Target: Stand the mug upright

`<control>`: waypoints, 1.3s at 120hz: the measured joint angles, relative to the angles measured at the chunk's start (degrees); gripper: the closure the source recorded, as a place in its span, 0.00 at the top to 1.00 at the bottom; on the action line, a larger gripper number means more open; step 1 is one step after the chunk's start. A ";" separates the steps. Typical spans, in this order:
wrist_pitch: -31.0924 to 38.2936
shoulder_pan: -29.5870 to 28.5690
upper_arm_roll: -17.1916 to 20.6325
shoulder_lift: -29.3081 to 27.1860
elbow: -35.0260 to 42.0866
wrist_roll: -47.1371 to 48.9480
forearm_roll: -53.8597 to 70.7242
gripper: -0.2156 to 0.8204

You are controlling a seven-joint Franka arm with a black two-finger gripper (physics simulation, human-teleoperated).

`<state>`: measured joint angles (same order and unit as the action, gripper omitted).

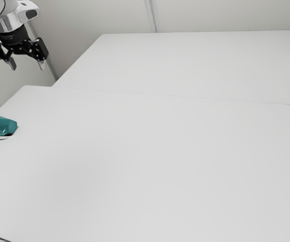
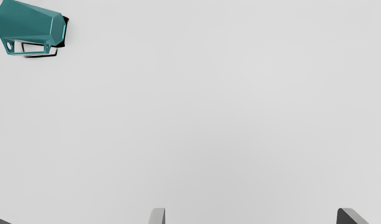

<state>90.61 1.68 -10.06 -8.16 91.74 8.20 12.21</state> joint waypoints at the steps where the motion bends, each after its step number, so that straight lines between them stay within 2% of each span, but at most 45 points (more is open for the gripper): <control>1: 0.05 -0.01 0.01 0.00 0.01 -0.04 0.00 0.79; 25: 0.90 -0.37 0.04 0.17 0.86 -0.85 -0.01 0.79; 38: 1.77 -2.56 0.04 0.69 1.74 -1.13 -0.22 0.79; 72: 2.39 -22.41 0.04 7.23 1.56 -3.52 -10.89 0.79; 86: 2.77 -30.04 -0.22 13.47 -0.96 -7.15 -16.06 0.79; 100: 3.02 -35.04 -0.72 20.92 -5.44 -12.48 -20.46 0.79; 127: 3.14 -47.23 -1.01 35.22 -17.39 -26.40 -27.93 0.79; 156: 3.18 -55.83 -0.31 48.22 -30.74 -42.01 -37.23 0.79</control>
<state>93.79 -54.14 -10.37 40.05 61.00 -33.81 -25.01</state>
